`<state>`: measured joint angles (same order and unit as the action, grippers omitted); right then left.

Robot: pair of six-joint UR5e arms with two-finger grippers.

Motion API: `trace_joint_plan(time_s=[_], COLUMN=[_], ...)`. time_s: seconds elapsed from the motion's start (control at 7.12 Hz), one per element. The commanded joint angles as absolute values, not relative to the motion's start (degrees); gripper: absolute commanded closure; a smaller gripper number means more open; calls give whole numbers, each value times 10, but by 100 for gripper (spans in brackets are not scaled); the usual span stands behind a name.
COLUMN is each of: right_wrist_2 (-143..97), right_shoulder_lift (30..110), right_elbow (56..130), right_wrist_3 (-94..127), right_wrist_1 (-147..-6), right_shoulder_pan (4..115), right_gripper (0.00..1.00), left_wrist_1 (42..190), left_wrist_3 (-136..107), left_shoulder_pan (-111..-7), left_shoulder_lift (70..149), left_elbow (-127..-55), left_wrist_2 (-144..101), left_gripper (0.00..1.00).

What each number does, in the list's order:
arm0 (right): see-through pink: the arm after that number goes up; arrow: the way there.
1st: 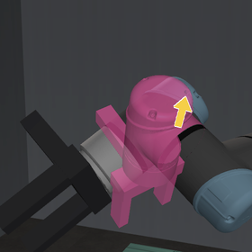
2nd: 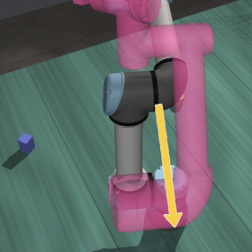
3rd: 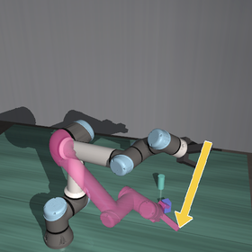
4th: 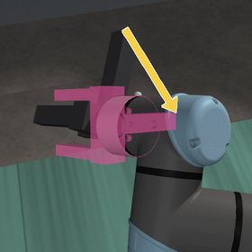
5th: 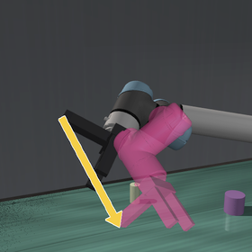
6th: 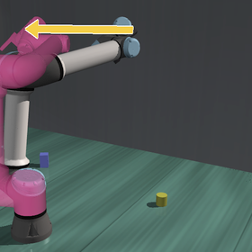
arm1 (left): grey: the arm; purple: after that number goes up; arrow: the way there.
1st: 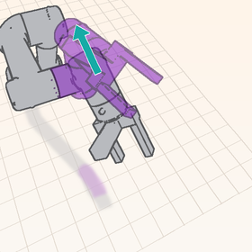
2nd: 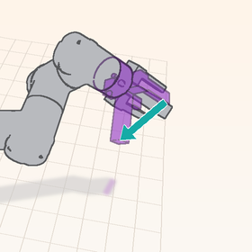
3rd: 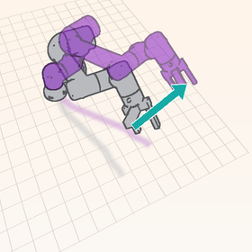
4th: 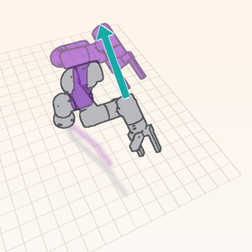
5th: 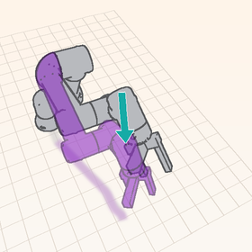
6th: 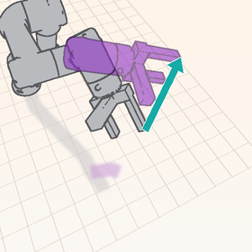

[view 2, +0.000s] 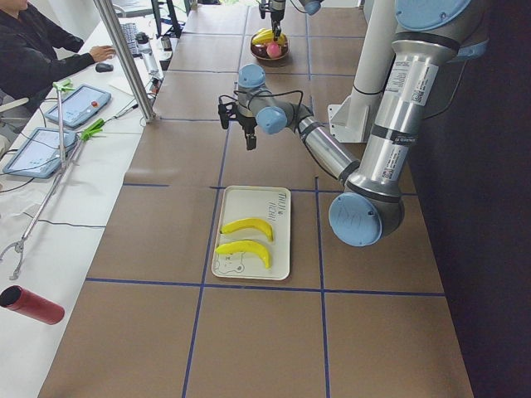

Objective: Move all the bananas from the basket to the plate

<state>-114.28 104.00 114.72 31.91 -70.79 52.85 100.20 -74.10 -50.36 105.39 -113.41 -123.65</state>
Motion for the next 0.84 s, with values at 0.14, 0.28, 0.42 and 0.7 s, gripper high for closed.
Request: trace_joint_plan(time_s=[0.14,0.28,0.42,0.7], right_wrist_2=[-1203,-1266,-1299,-1309], right_shoulder_lift=[1055,1026,953,814], right_elbow=[1250,1253,1236,1203], right_wrist_3=[324,329,381,604], right_wrist_1=[-711,-708,-710,-697], right_shoulder_pan=[583,597,595,527], right_gripper=[100,100,100,99], left_wrist_1=[1003,1003,1004,1007], left_wrist_3=[-741,-741,-742,-757], left_shoulder_pan=[-504,-503,-500,-497], left_shoulder_lift=[1055,1056,1058,1090], left_elbow=[-1136,-1136,-1135,-1129], left_wrist_2=[-1234,-1233,-1234,-1236], left_gripper=[0,0,0,0])
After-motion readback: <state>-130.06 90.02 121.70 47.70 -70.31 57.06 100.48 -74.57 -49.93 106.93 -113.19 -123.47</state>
